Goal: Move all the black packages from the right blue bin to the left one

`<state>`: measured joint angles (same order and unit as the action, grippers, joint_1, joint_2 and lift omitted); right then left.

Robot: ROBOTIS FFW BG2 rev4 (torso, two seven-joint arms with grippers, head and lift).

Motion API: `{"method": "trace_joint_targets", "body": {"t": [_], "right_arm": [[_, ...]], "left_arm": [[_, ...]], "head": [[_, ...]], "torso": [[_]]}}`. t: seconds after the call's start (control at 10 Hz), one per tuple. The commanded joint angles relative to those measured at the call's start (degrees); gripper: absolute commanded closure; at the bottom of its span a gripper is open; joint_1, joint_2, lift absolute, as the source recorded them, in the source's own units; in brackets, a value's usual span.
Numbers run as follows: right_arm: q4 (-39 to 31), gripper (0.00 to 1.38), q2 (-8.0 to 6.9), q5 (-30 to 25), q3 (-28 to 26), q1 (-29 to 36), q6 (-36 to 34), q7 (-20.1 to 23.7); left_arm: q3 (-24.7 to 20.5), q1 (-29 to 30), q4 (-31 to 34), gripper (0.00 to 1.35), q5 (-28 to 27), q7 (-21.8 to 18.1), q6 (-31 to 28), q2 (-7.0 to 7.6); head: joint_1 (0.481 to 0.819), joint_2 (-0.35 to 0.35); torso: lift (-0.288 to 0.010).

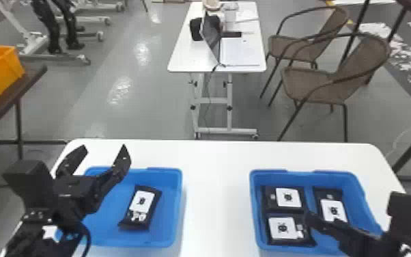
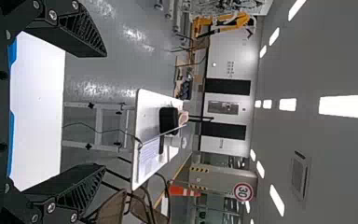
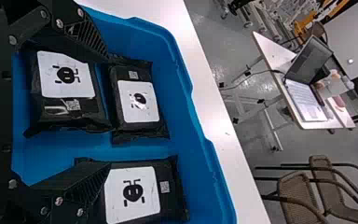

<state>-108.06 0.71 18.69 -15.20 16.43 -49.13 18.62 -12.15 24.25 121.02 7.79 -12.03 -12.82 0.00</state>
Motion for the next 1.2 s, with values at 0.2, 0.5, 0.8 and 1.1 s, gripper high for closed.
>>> {"method": "trace_joint_targets", "body": {"t": [0.2, 0.5, 0.8, 1.1], "right_arm": [[7.33, 0.24, 3.42, 4.6, 0.61, -5.62, -2.55, -2.36], [12.78, 0.26, 4.83, 8.73, 2.63, -9.31, -4.83, -4.55], [14.1, 0.27, 5.8, 13.3, 4.92, -10.19, -7.38, -7.98], [15.95, 1.08, 5.62, 16.29, 4.83, -10.28, -8.79, -9.48]], "left_arm": [[0.2, -0.08, 0.01, 0.18, 0.21, 0.08, -1.07, -0.15], [0.46, -0.17, 0.01, 0.18, 0.21, 0.08, -1.24, -0.15], [0.55, -0.26, 0.01, 0.18, 0.29, 0.08, -1.24, -0.15], [0.38, -0.17, -0.08, 0.18, 0.29, 0.08, -1.15, -0.15]], "head": [[0.695, 0.059], [0.695, 0.059], [0.695, 0.079], [0.695, 0.105]], "torso": [[-0.04], [-0.04], [-0.04], [-0.04]]}}
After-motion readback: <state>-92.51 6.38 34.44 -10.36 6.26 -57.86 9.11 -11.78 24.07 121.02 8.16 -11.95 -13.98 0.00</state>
